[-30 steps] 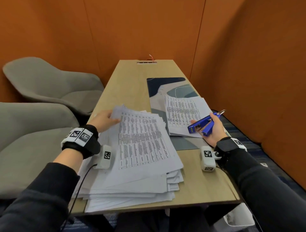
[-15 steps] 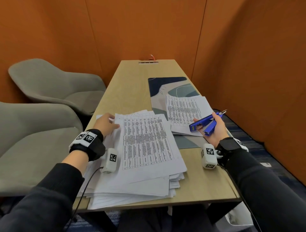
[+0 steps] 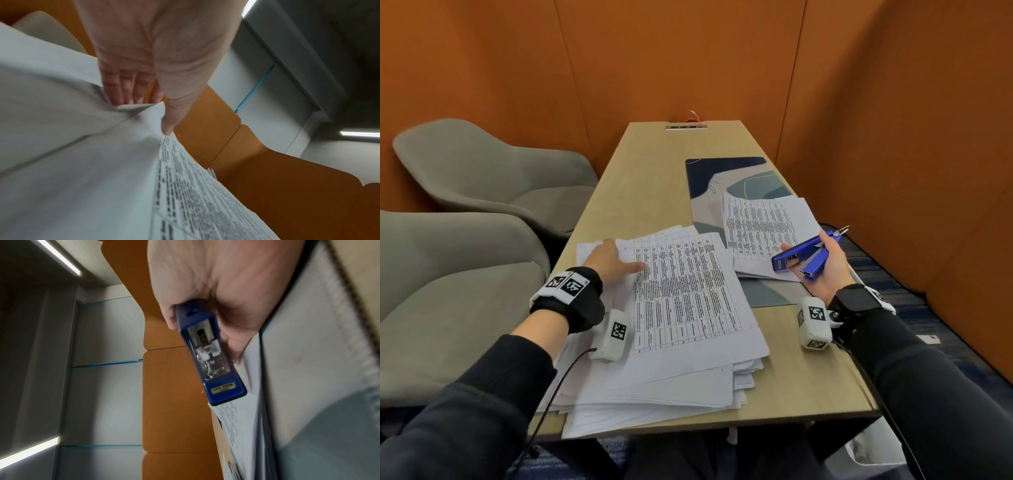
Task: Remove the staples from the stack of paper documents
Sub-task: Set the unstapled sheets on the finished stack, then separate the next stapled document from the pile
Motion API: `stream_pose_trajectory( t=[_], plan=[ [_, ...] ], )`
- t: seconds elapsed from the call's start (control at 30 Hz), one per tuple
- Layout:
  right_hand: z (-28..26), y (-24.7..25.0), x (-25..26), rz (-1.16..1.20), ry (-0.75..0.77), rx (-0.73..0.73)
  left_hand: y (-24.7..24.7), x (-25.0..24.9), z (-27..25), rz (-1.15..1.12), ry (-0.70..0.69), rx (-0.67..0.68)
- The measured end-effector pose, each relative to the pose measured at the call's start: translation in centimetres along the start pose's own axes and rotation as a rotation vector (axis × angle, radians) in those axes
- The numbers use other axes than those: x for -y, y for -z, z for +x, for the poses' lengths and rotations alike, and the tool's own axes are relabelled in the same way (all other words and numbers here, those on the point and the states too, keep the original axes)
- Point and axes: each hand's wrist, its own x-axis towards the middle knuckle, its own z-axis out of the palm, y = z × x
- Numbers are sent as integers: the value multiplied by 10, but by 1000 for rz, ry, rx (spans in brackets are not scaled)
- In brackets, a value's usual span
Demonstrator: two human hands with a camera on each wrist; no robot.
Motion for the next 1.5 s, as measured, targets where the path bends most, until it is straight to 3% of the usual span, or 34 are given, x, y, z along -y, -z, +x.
stream_pose_trajectory(
  t=[0.17,0.23,0.33,0.57,0.73,0.83,0.93,1.0,1.07,1.17,1.27,1.37,1.5],
  plan=[
    [1,2,0,17,-4,-10,2,6,1,-146,-86,-298],
    [3,2,0,24,-3,-9,0,2,0,-202,-92,-249],
    [5,3,-1,26,-5,-13,-5,-3,-2,-154,-24,-12],
    [6,5,1,18,-11,-35,-11,9,9,-28,64,-51],
    [4,4,2,4,-24,-48,-12,3,-3,-255,-75,-117],
    [3,4,2,12,-12,-44,-7,-9,-17,-362,-279,-156],
    [-6,0,3,-10,-13,-40,11,-32,-34,-285,-511,-292],
    [-13,-3,6,-16,-12,-46,30,-51,-47,-284,-593,-338],
    [-21,-4,12,-13,-16,-11,48,-67,-59,-416,-639,-172],
    [-41,-3,28,12,-7,54,58,-87,-68,-939,-546,209],
    [-68,-1,59,4,32,103,50,-112,-68,-1127,-480,261],
    [-90,-3,97,-27,196,-2,22,-137,-65,-1223,-344,289],
    [-102,8,135,-92,248,-59,-40,-147,-55,-1092,-219,267]
  ],
)
